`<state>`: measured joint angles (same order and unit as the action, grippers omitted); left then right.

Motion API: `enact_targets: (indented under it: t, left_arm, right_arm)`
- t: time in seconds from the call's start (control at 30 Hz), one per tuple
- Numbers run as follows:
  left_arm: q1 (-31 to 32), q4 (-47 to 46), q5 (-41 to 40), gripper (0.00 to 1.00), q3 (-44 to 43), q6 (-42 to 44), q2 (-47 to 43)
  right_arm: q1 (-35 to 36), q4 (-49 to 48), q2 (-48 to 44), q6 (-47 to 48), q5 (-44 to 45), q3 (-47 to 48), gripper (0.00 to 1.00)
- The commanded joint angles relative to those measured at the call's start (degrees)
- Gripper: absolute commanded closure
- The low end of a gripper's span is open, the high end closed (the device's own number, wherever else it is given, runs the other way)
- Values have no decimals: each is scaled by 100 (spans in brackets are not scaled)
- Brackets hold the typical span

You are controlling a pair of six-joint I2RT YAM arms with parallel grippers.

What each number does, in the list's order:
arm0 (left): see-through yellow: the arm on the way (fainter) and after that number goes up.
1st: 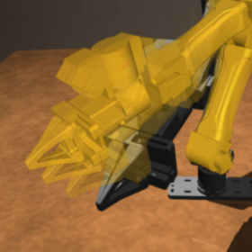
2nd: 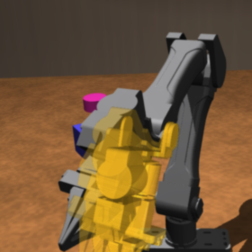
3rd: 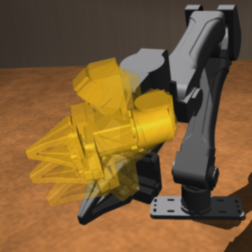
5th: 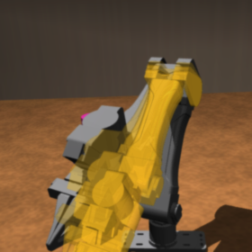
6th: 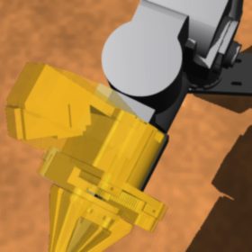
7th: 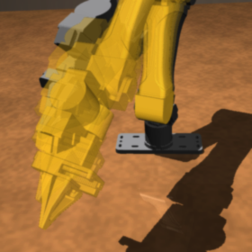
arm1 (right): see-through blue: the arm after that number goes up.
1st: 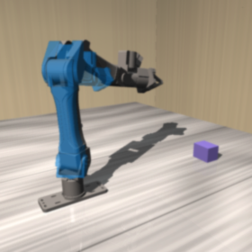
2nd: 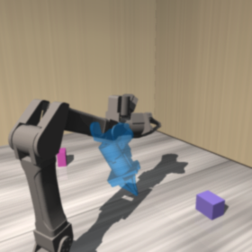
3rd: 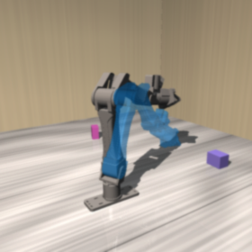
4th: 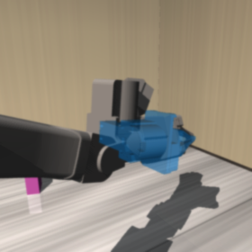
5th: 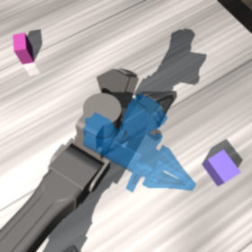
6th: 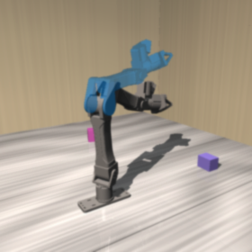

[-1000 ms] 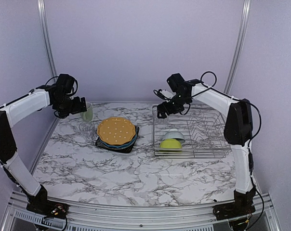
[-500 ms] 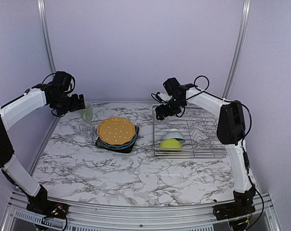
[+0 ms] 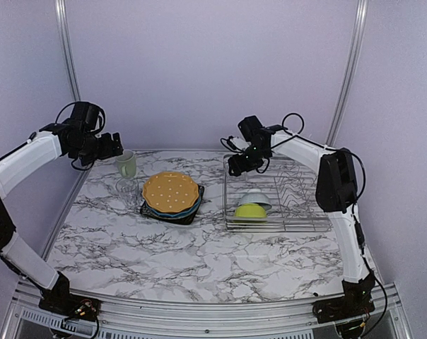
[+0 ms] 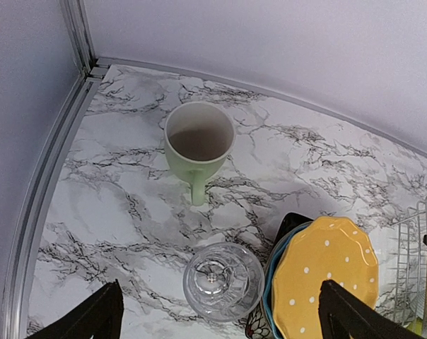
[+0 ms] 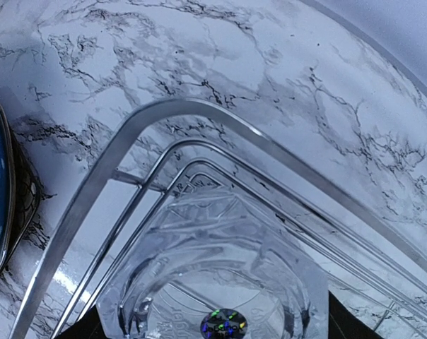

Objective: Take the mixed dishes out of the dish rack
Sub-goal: Grab the cup from the dish rack.

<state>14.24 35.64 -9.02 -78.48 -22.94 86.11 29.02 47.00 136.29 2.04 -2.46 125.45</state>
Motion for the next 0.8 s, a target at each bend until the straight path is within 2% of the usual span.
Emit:
enact_targets:
  t: [0.0,0.13,0.37,0.6,0.77]
  left_arm:
    - [-16,-821,34,1,431,107,-532]
    - [-1,-1504,84,1,849,158,-952]
    - [158,-2123,40,1,1321,126,-1239]
    - [377,-3415,1053,1,1994,222,-1533]
    - [839,-4258,1340,1,2253,981,-1772]
  right_arm:
    - [-19,-97,-308,-1,-63,120,50]
    - [-105,-59,-726,-73,-199,-61,55]
    - [-350,-57,-1403,-448,-951,-220,60]
    - [-462,130,-1909,-552,-1975,-173,61]
    - [-493,238,-2180,-822,-3056,40,61]
